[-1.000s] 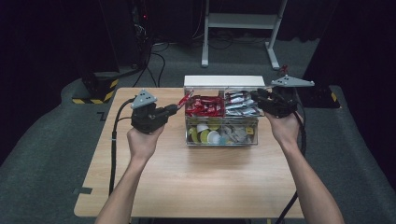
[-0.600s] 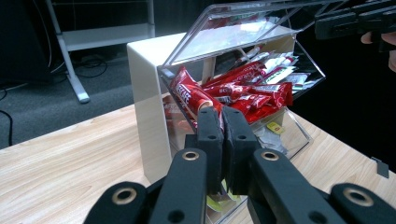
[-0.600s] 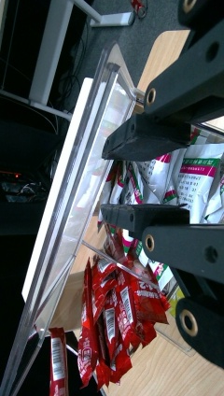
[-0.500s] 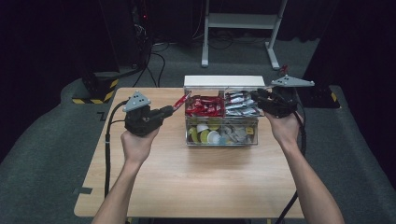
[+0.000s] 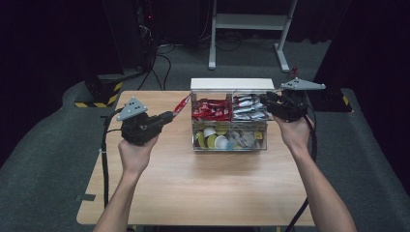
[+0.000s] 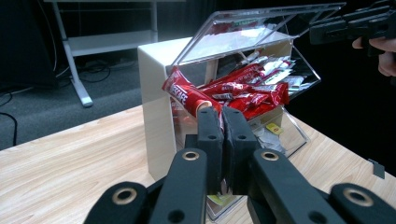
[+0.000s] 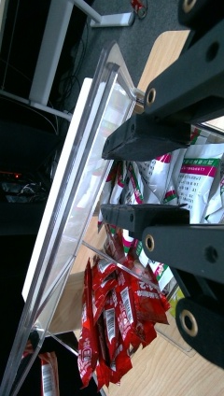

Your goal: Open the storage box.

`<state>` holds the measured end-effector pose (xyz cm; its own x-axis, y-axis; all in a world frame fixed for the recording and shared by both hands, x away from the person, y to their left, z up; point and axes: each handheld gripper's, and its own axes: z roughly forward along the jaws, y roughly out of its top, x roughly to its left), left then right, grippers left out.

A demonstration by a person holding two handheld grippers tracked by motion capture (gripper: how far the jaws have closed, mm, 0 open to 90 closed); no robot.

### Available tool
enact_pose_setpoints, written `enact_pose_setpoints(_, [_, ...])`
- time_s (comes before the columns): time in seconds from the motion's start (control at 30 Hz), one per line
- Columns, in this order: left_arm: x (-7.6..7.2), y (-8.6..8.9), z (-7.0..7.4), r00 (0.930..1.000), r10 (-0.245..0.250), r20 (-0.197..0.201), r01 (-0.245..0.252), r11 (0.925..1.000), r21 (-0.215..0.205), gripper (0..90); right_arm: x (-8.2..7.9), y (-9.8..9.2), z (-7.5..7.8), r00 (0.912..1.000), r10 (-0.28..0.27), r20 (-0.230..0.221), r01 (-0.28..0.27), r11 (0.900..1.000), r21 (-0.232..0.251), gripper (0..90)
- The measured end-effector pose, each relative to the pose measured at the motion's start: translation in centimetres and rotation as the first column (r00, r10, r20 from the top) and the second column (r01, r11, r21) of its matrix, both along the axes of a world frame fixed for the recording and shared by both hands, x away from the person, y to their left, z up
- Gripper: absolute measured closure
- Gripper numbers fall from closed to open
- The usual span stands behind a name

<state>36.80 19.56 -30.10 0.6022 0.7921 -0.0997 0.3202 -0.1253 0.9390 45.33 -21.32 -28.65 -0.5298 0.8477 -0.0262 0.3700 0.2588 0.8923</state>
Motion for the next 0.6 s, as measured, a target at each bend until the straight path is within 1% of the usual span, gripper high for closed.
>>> enact_pose_setpoints(0.1, [-0.1,0.4,0.0,0.9999,0.010,0.002,-0.010,0.9999,0.000,87.2,0.0,0.0,0.0,1.0000,0.000,0.000,0.000,1.000,0.000,67.1])
enact_pose_setpoints(0.23, [-0.3,0.9,-0.1,0.9998,0.021,0.004,-0.021,0.9997,-0.011,87.2,0.0,0.0,0.0,1.0000,0.000,0.000,0.000,1.000,-0.001,67.1])
enact_pose_setpoints(0.43, [-0.5,1.6,-0.3,0.9989,0.046,0.005,-0.046,0.9989,-0.002,87.2,0.0,0.0,0.0,1.0000,0.000,-0.001,0.000,1.000,-0.001,67.1])
enact_pose_setpoints(0.6, [-0.6,2.2,-0.9,0.9972,0.075,0.001,-0.075,0.9971,0.017,87.1,0.0,0.0,0.0,1.0000,0.000,-0.002,0.000,1.000,-0.002,67.0])
